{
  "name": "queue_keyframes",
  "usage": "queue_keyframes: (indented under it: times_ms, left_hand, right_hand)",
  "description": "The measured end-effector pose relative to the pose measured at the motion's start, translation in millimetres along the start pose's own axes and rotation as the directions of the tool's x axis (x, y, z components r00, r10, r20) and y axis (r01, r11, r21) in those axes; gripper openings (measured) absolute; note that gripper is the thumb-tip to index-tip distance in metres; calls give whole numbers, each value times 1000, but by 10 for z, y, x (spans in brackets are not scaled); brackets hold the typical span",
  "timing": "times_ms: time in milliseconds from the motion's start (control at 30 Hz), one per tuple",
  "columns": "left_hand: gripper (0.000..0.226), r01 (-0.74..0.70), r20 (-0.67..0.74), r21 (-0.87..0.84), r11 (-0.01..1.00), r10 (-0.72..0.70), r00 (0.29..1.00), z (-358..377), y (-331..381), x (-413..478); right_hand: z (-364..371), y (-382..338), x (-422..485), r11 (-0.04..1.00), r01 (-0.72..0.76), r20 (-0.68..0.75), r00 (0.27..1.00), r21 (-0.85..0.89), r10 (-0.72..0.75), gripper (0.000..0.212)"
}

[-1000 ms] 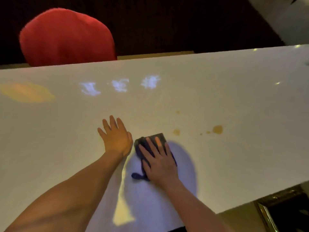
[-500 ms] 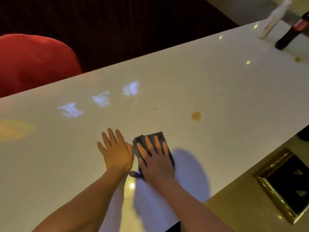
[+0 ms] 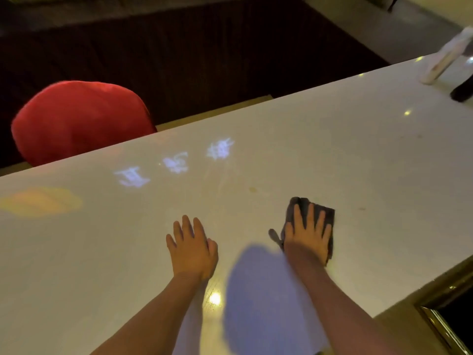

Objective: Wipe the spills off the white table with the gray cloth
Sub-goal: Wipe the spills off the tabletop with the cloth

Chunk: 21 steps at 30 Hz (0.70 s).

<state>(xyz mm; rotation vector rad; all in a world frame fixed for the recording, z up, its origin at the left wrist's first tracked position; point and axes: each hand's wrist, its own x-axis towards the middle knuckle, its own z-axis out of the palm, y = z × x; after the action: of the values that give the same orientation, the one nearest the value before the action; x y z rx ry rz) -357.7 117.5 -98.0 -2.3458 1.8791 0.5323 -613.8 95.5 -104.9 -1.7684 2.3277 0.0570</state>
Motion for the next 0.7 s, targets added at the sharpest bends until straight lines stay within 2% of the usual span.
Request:
queue_keyframes:
  times_ms: [33,100,167,300,333,367,400,467,500,567,600,633,700]
  left_hand:
    - [67,4,2,-13,1000,-4,1000,-5,1,15]
    - [67,13,-6,-29,999,-13,1000,13,4,42]
    - [67,23,-14,-38,999,-24,1000,46,12,37]
    - [67,51,-33,-72,996,-54,998,149,12,18]
    - [66,51,-58,-94,994,-57,997,159,25,12]
    - [65,46,-95,-114,992,-57,994,156,32,9]
    - [65,38,-133,-134,990,-56,990,157,27,14]
    - [66,22,-175,-159,987,-50,983,168,-3,28]
    - [68,16,-176,-162,987,-45,983,166,-13,27]
    - [69,18,-170,-150,988,-44,984,155,-10,24]
    - [69,25,-163,-143,989,-48,985,148,0,24]
    - [68,30,-154,-135,990,-51,987,146,7,21]
    - [65,32,-130,-98,995,-45,991,140,9,20]
  right_hand:
    - [28,-237,-140,990,143,-9,990,-19,-143,71]
    - [130,-601,-424,904,421,52,907,-69,-418,77]
    - [205,-713,-552,831,550,134,832,-84,-538,70]
    - [46,-312,-211,639,765,85,643,-76,-761,58]
    - [4,-144,-56,649,757,69,653,-75,-754,55]
    - [-32,32,120,703,705,48,709,-94,-704,54]
    - [-66,202,288,786,607,43,794,-121,-607,57]
    - [-92,475,549,951,283,34,959,-123,-281,63]
    - [-93,526,627,986,122,24,993,-112,-120,63]
    - [-106,372,683,992,-125,2,992,8,125,61]
    - [-107,171,646,983,-176,-10,984,58,176,60]
    - [-79,-70,556,987,-144,-32,989,76,147,59]
    - [10,-584,288,992,113,-85,991,57,-108,58]
